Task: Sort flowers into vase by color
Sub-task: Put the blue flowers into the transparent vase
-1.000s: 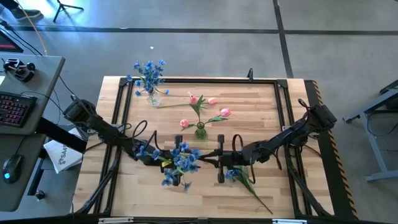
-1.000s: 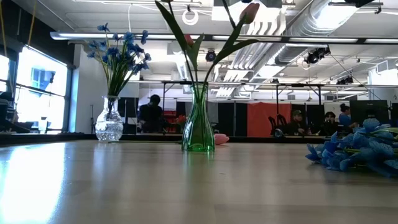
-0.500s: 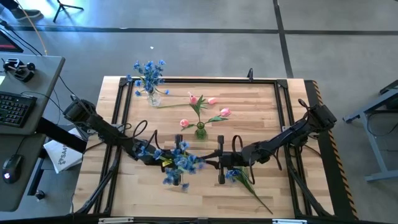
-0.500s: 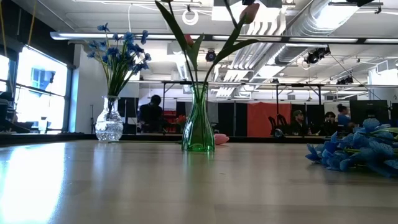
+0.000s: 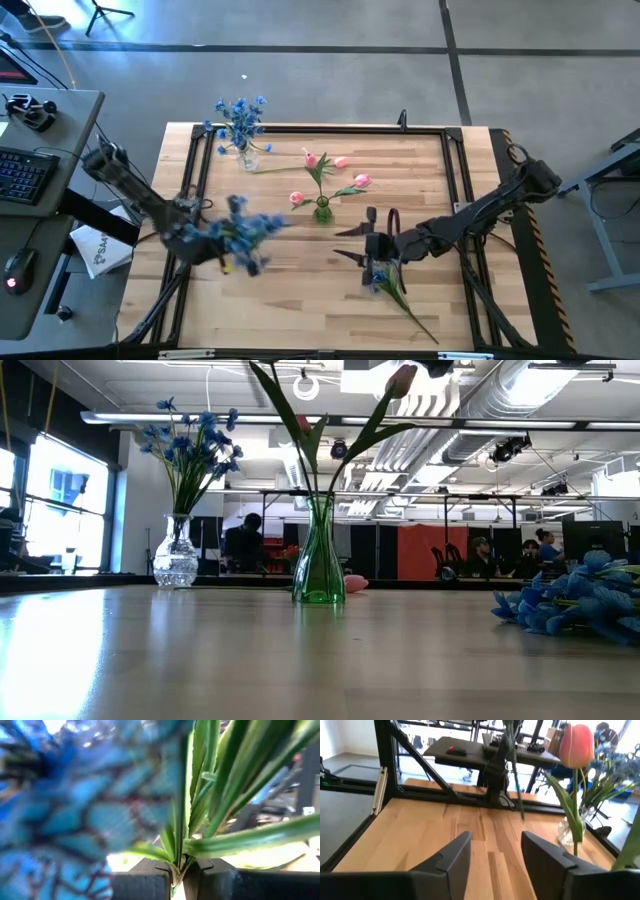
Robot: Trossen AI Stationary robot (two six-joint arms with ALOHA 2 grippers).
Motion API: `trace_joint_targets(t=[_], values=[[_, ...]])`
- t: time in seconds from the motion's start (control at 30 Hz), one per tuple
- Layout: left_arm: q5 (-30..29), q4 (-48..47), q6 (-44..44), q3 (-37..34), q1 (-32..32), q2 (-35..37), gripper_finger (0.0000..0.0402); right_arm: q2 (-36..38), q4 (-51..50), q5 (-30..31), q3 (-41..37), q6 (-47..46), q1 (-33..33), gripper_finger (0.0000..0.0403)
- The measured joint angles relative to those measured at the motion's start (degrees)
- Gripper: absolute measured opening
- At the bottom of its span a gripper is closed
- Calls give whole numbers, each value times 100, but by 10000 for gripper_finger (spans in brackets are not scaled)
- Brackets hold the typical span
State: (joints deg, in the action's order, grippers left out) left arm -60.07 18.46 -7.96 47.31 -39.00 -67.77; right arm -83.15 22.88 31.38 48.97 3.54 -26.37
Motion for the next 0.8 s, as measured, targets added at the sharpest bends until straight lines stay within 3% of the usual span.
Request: trace_joint_targets(t=[0.2,0.33,0.47,0.6,0.8], values=[[-1337,-2713,1765,0,14,1115,4,-126,-28,4,0,-88,0,188],[-1468,-4438,3058,0,369,1635,3,-229,-22,2,0,-122,35,188],[-1634,-5683,3793,0,927,1863,3,-239,-46,2,0,-207,55,188],[-1841,-6208,3894,0,1492,1867,3,-239,-47,0,0,-202,57,188],[-1865,-6220,3456,0,2130,1712,3,-239,-49,-1,0,-207,57,188]])
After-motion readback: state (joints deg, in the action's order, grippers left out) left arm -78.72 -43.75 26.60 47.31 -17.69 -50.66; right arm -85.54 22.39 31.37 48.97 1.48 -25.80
